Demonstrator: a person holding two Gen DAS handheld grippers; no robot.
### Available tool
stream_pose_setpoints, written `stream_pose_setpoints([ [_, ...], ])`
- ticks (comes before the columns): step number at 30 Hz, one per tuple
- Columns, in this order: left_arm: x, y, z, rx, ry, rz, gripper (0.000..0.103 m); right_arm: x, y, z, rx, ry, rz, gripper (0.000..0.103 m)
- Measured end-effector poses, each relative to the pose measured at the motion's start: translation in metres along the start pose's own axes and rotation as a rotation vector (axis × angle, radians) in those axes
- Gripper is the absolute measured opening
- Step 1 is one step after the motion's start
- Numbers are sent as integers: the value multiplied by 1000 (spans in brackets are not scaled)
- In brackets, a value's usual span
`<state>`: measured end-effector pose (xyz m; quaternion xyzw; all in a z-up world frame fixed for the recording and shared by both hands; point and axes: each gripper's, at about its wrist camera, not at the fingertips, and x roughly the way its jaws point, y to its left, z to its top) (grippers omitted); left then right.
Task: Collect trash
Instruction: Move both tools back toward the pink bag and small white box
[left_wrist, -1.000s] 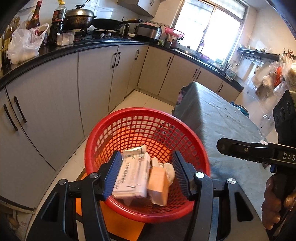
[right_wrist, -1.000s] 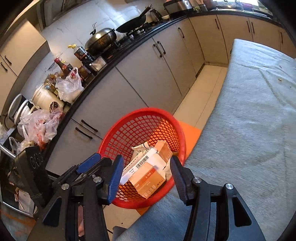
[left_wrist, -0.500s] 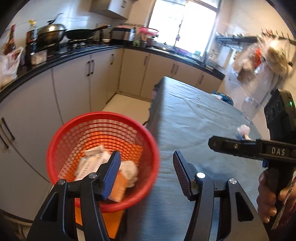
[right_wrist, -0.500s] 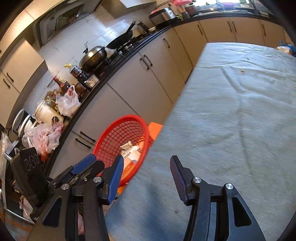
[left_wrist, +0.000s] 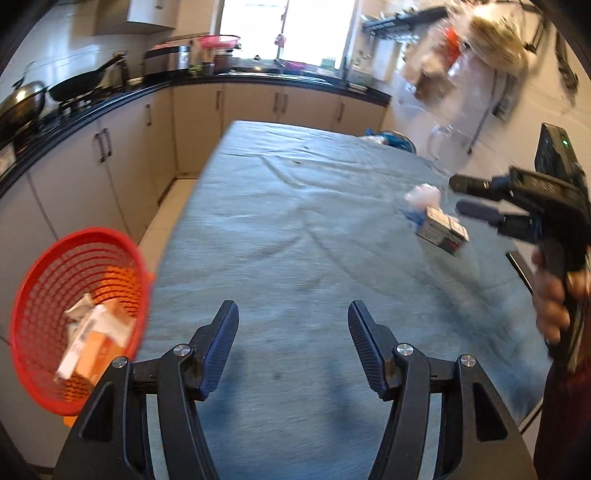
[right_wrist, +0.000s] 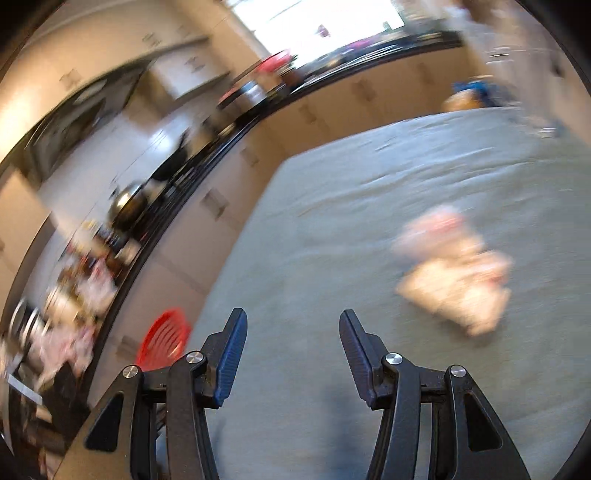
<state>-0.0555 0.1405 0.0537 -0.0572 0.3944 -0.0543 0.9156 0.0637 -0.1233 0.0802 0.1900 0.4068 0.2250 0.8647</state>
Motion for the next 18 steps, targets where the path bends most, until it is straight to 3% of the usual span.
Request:
stream_pose_setpoints([
  [4, 11, -18, 4, 24, 20, -20, 61, -6, -55, 16, 94, -24, -105, 57],
  [7, 18, -28, 9, 39, 31, -31, 61, 1, -73, 18, 136, -3, -126, 57],
  [11, 24, -33, 13, 54, 42, -35, 62, 13, -76, 11, 160, 55, -68, 57],
  [13, 26, -34, 15, 54, 47, -33, 63, 18, -64, 2, 156, 95, 2, 57],
  [16, 30, -35, 20, 44, 57, -37, 64, 25, -40, -6, 145, 181, 196, 57],
  [18, 32, -36, 24, 38, 60, -40, 64, 18, -34, 1, 123, 142, 188, 57],
])
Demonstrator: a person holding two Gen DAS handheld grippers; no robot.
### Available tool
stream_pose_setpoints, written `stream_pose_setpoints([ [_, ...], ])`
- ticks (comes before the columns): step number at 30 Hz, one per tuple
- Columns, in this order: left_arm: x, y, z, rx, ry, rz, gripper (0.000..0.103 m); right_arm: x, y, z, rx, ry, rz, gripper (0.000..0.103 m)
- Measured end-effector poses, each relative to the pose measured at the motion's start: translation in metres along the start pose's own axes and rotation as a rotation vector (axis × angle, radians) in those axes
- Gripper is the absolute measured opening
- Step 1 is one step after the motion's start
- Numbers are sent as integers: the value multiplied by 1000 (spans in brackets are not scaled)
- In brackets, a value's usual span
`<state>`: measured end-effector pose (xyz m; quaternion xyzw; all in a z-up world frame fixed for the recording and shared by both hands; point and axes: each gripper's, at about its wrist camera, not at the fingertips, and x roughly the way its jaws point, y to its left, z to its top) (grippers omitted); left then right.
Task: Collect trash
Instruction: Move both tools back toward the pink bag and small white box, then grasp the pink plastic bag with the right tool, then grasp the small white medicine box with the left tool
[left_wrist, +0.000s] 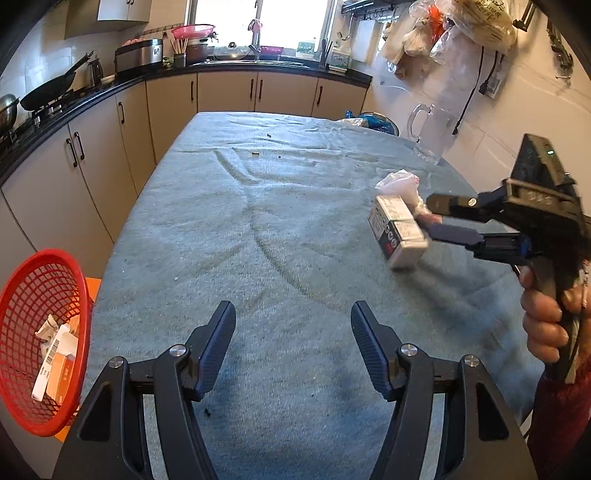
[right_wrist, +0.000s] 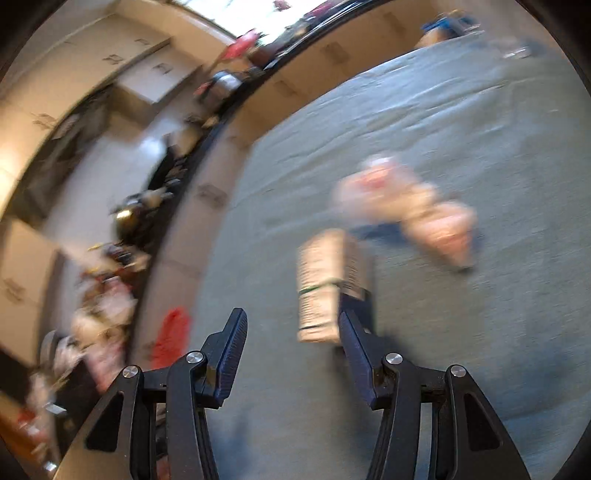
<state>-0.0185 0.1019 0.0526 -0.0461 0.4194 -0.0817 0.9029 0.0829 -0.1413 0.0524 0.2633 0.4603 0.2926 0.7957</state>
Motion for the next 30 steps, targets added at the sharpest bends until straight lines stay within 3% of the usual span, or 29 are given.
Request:
stream_pose_setpoints([
  [2, 2, -2, 4, -1, 2, -5, 65, -10, 4, 7, -45, -61, -89, 57],
  [5, 4, -7, 12, 7, 3, -11, 68, -19, -2, 27, -113, -159, -324, 58],
  [7, 7, -11, 15, 15, 7, -22, 69, -12, -14, 36, -132, -142, -415, 59],
  [18, 20, -43, 29, 68, 25, -38, 70, 31, -42, 39, -181, -28, -431, 58],
  [21, 26, -51, 34, 72, 29, -35, 71, 30, -48, 37, -183, -27, -401, 38],
  [23, 31, -57, 38, 68, 36, -42, 72, 27, -50, 36, -165, -38, -361, 37],
  [30, 59, -88, 54, 59, 68, -45, 77, -14, -63, 44, -58, -194, -360, 37],
])
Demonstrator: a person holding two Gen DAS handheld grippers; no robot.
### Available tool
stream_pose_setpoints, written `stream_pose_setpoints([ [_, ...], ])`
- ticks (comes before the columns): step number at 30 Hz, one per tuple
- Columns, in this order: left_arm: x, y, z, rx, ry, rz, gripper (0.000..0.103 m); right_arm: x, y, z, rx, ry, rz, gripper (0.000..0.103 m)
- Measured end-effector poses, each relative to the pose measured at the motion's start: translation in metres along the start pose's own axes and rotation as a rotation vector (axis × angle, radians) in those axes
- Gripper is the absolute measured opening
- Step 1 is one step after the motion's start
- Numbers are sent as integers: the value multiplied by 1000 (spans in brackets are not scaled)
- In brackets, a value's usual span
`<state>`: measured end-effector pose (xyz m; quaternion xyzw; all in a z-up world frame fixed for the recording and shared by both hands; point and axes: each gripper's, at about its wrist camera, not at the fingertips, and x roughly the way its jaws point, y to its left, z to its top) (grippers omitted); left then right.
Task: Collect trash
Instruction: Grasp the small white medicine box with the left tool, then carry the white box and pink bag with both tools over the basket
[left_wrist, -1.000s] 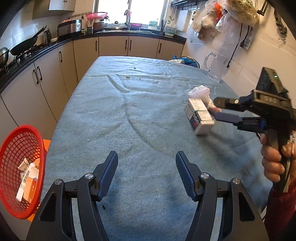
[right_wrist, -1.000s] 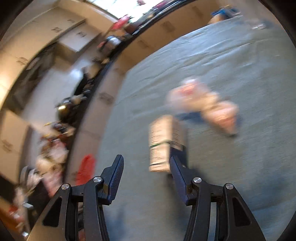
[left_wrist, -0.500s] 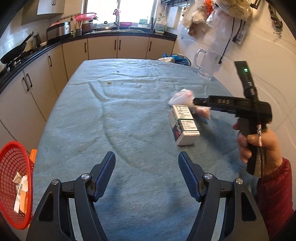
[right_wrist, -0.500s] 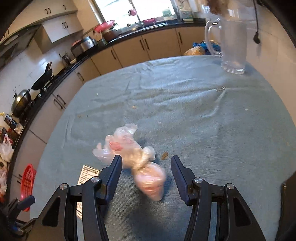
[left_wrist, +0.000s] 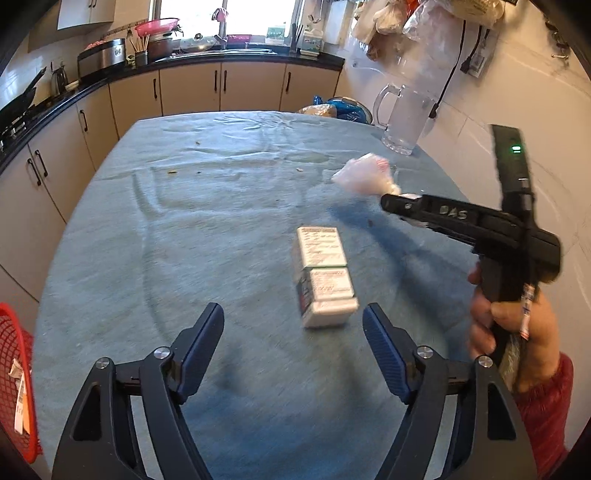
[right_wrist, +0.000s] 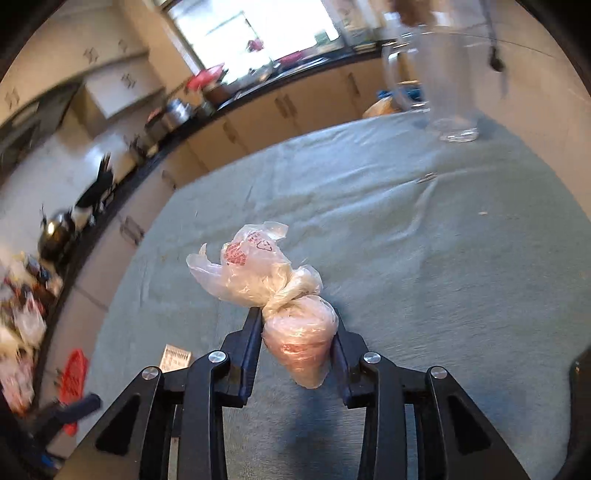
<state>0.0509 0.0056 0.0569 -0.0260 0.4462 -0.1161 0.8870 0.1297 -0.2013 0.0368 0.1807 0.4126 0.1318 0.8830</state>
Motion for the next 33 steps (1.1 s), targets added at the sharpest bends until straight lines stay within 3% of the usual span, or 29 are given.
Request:
stream_pose_setpoints([
  [5, 31, -21, 12, 11, 37, 35, 77, -6, -12, 1, 68, -1, 22, 37],
  [11, 56, -33, 16, 23, 47, 88, 75, -10, -5, -1, 52, -11, 44, 37],
  [16, 61, -27, 12, 23, 69, 90, 34, -9, 3, -4, 25, -6, 57, 37],
  [24, 37, 3, -3, -11, -15, 101, 34, -4, 31, -14, -83, 2, 76, 37],
  [33, 6, 48, -12, -84, -172, 225, 34, -4, 70, -30, -249, -31, 111, 37],
])
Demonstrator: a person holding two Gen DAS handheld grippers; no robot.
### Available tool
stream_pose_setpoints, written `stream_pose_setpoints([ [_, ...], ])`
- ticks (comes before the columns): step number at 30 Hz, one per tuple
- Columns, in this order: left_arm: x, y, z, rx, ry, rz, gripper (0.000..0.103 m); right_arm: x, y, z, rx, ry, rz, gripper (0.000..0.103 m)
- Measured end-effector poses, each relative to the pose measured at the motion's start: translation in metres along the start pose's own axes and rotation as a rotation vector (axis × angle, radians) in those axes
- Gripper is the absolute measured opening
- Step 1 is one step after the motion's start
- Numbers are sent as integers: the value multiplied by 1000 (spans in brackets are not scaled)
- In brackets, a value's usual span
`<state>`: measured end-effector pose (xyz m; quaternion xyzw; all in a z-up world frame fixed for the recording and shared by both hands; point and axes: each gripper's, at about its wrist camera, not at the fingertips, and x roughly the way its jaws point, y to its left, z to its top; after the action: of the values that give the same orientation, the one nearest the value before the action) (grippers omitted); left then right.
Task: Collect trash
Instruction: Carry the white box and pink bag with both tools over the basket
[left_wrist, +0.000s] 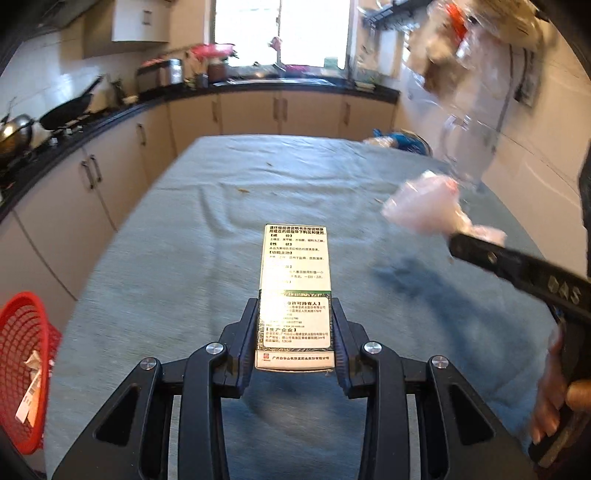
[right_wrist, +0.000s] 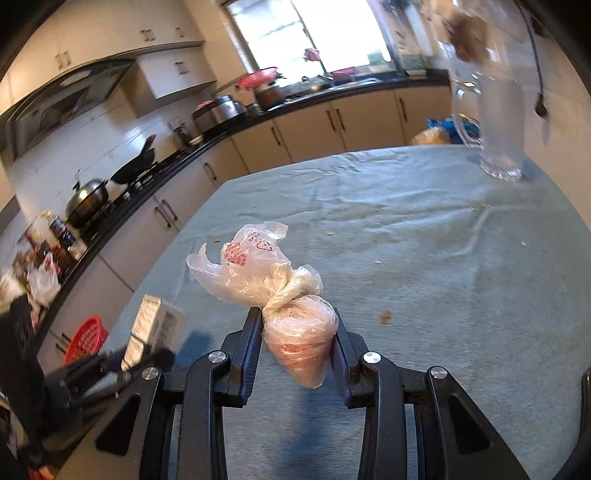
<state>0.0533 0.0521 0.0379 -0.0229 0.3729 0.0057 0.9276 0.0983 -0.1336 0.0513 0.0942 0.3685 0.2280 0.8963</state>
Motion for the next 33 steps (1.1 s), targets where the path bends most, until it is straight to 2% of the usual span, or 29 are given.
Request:
stream_pose_setpoints([
  [4, -5, 7, 0, -9, -65, 50, 34, 3, 12, -5, -54, 1, 6, 37],
  [11, -9, 9, 0, 1, -79, 38, 34, 8, 23, -9, -93, 9, 13, 37],
  [26, -19, 4, -1, -1, -128, 54, 34, 10, 21, -10, -82, 7, 1, 37],
  [33, -37, 5, -3, -13, -165, 67, 34, -6, 21, -4, -36, -27, -26, 37],
])
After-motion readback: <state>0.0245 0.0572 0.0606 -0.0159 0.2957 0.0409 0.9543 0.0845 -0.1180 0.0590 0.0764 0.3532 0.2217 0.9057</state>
